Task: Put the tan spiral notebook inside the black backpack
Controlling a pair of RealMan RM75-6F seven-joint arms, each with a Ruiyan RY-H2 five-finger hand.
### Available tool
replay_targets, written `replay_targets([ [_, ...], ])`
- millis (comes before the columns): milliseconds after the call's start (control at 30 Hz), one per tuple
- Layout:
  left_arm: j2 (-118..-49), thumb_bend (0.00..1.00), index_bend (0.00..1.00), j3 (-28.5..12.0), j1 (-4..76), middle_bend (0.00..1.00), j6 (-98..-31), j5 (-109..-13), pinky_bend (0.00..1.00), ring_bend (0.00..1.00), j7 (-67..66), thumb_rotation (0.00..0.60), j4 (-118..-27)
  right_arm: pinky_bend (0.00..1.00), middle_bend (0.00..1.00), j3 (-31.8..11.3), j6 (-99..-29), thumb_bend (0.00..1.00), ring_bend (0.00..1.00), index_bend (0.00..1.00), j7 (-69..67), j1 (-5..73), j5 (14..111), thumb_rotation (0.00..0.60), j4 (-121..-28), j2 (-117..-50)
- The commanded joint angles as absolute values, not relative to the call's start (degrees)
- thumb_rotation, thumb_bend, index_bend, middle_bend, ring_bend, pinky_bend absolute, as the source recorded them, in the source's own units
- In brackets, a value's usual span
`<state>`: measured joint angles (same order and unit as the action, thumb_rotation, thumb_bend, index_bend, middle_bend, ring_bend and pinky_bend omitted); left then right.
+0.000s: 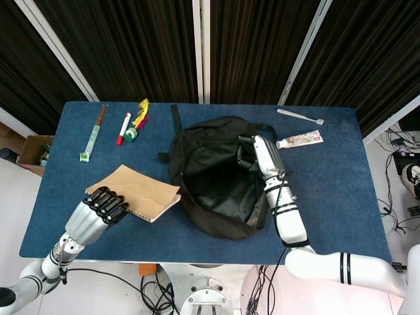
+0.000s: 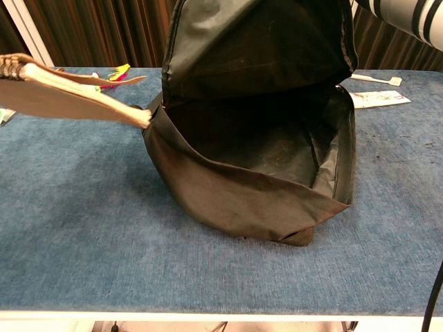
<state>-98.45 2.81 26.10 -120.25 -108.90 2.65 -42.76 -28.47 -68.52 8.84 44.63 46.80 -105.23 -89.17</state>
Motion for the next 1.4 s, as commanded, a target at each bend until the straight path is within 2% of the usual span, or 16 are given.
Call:
replay_targets([
  [33,-97.7,0.44,0.69,3.1,28.4,0.69,-119.9,-111.8,0.53,0.55,0.3,0.6,-46.7,0.52,0.66,-28.8,-68.8,0.68,0.49,0.76,8.6,45.0,46.5,0.6,-105.0,-89.6],
  [300,-100.9,0.44,0.69,2.0,33.6,0.69,-116.3,-116.4,0.53,0.55,-2.8,0.6,-50.9,0.52,0.66,-30.3,-69.1,0.68,0.49,0.76,7.3,46.0,45.4,0.6,-104.7,-90.8],
  [633,-106.7,0.44,0.69,-0.7,40.3,0.69,-112.8,-119.9,0.53,0.55,-4.7,0.6,-51.4,0.52,0.65,-30.7,-69.6,0.68,0.49,0.76,7.8,47.0,44.7,0.6,-104.5,-91.6],
  [867,-110.2,0.44,0.69,-1.1,43.1,0.69,-110.4,-120.7,0.53,0.55,-4.5,0.6,-50.5,0.52,0.65,-31.0,-69.5,0.68,0.49,0.76,7.1,47.2,44.5,0.6,-104.4,-91.6],
  [1167,-118.5,0.44,0.69,-4.4,47.5,0.69,-104.3,-115.9,0.53,0.55,-1.5,0.6,-41.2,0.52,0.65,-30.7,-68.8,0.69,0.49,0.76,5.5,46.7,44.9,0.6,-105.5,-91.0],
  [1400,-122.5,0.44,0.69,-5.1,49.1,0.68,-98.6,-111.8,0.54,0.55,-2.3,0.6,-31.8,0.52,0.65,-30.5,-68.5,0.69,0.49,0.76,4.7,46.5,45.3,0.6,-106.8,-90.7],
])
